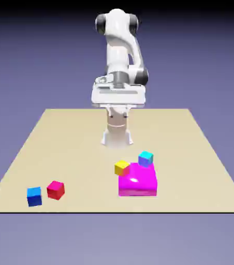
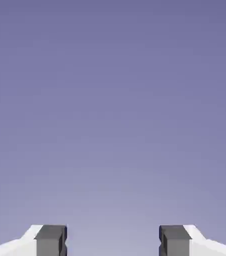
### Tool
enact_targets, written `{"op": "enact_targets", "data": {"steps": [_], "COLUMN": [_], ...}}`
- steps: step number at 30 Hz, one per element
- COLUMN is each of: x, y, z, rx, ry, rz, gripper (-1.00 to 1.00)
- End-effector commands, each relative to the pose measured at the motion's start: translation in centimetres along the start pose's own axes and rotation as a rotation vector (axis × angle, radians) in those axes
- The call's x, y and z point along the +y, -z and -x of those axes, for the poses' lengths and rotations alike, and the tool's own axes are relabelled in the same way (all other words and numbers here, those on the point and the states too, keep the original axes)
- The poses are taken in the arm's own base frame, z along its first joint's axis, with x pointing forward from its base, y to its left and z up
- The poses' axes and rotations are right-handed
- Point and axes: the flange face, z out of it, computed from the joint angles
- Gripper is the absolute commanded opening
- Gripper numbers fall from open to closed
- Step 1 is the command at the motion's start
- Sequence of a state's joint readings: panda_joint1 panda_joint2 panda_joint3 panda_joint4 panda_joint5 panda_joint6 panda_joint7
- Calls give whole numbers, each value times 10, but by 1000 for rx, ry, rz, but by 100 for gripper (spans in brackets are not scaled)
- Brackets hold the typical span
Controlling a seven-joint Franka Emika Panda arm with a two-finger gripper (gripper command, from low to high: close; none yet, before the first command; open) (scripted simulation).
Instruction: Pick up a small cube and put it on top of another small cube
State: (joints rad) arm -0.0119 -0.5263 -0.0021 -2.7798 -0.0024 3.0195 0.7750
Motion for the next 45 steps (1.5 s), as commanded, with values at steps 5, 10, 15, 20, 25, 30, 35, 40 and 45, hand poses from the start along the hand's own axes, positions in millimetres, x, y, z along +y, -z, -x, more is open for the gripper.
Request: {"op": "enact_targets", "data": {"steps": [5,10,15,20,25,30,35,40,45], "x": [25,66,120,189,269,321,349,318,238], "y": [-48,-97,-145,-189,-228,-257,-297,-252,-223], "z": [-42,-80,-113,-137,-150,-145,-119,-147,-122], "rx": [-34,-55,-63,-59,-45,-34,-34,-34,-151], "ry": [-215,-435,-659,-885,-1109,-1225,-1225,-1225,-940], "rz": [142,285,429,574,722,800,800,800,750], "gripper": [0,0,0,0,0,0,-100,-100,-100]}}
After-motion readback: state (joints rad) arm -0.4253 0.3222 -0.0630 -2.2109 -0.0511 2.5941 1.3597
